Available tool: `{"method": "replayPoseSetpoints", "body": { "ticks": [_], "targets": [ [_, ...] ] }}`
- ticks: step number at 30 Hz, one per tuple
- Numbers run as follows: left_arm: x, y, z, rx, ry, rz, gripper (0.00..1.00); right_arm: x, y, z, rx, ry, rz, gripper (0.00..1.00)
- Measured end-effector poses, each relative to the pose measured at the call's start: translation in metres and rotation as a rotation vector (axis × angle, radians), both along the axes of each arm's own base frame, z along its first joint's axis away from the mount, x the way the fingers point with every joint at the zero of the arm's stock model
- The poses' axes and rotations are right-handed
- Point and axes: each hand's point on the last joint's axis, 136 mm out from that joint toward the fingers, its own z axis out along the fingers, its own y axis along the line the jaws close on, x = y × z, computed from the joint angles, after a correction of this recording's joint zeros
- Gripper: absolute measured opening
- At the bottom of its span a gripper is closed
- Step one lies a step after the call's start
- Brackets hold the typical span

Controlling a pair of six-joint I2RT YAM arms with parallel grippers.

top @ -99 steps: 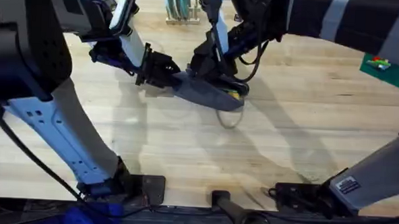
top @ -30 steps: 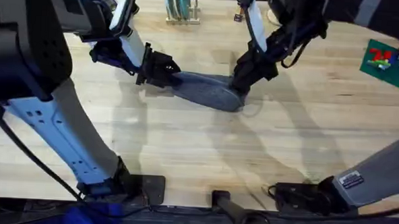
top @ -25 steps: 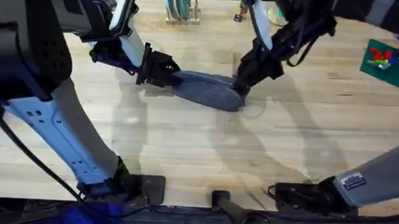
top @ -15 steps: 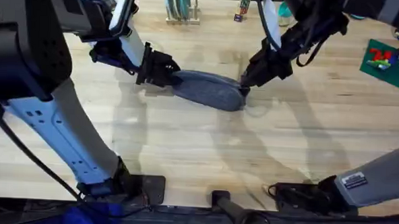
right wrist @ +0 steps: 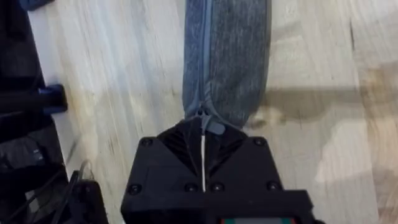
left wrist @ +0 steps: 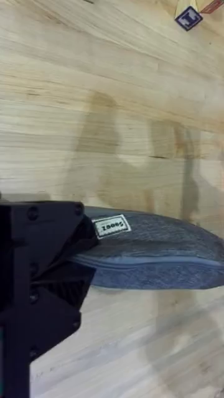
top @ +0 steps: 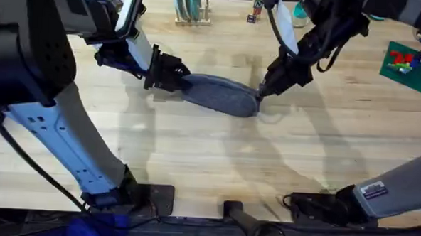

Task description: Unzip the bag, pick up the pens from the table one at a time and place them inside, then zip the bag closed.

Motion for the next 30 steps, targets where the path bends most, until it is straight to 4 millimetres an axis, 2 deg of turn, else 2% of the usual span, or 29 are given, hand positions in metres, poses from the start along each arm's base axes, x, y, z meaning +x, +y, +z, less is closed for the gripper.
{"method": "replayPoseSetpoints", "body": {
  "ticks": [22,25,30],
  "targets": [
    [0.0,-0.002,0.001,-0.005,0.0,-0.004,0.041,-0.009,-0.015,-0.007,-0.095,0.029,0.009,0.034],
    [-0.001,-0.002,0.001,-0.006,0.001,-0.004,0.041,-0.015,-0.019,-0.013,-0.115,0.05,0.012,0.035],
    [0.0,-0.002,0.001,-0.005,0.0,-0.004,0.041,-0.033,-0.04,-0.031,-0.216,0.109,0.02,0.034]
  ]
}}
